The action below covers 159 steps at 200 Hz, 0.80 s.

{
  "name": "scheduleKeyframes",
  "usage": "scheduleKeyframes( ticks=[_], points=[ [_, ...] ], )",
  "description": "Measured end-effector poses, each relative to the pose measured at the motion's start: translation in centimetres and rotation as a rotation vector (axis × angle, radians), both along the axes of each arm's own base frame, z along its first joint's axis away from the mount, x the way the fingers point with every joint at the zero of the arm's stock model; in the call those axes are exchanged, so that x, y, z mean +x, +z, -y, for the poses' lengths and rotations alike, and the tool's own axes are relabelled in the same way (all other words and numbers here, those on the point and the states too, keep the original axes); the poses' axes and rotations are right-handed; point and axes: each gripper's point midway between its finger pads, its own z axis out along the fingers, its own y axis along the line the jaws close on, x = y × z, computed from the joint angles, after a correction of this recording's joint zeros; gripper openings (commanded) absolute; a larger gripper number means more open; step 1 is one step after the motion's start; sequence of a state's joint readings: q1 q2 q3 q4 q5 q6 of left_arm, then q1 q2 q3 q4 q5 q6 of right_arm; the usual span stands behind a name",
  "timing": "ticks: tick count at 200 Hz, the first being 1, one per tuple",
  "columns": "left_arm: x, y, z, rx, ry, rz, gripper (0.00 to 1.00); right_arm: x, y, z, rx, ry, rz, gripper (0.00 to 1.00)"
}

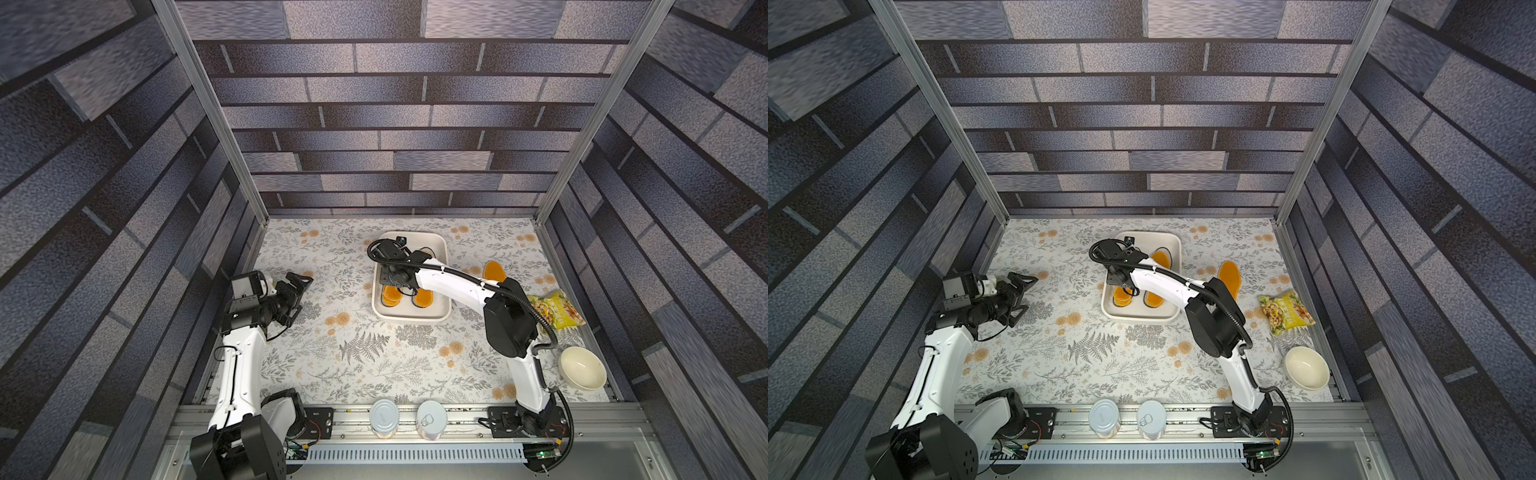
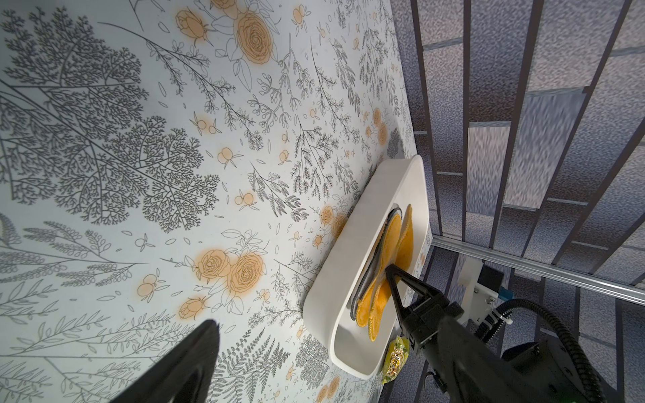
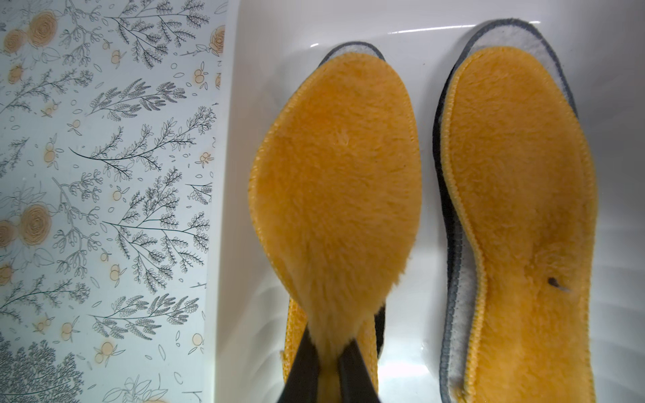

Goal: Put the insoles into the storage box
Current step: Place the insole in the storage box.

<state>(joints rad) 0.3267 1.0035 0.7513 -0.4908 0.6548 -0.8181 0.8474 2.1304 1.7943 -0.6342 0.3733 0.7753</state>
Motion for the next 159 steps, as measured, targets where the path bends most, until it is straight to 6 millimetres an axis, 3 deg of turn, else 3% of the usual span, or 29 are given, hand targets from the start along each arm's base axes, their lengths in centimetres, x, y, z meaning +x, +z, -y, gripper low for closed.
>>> scheduleKeyframes(
  ticks=[50, 159],
  points=[
    [0.1, 0.1, 0.0, 0.002, 0.000, 0.005, 1.00, 0.6, -1.0, -0.5, -0.013, 0.021, -0.007, 0.00],
    [0.1, 0.0, 0.1, 0.001, -0.005, 0.003, 1.00, 1.5, -1.0, -0.4, 0.001, 0.028, -0.015, 0.01]
  ],
)
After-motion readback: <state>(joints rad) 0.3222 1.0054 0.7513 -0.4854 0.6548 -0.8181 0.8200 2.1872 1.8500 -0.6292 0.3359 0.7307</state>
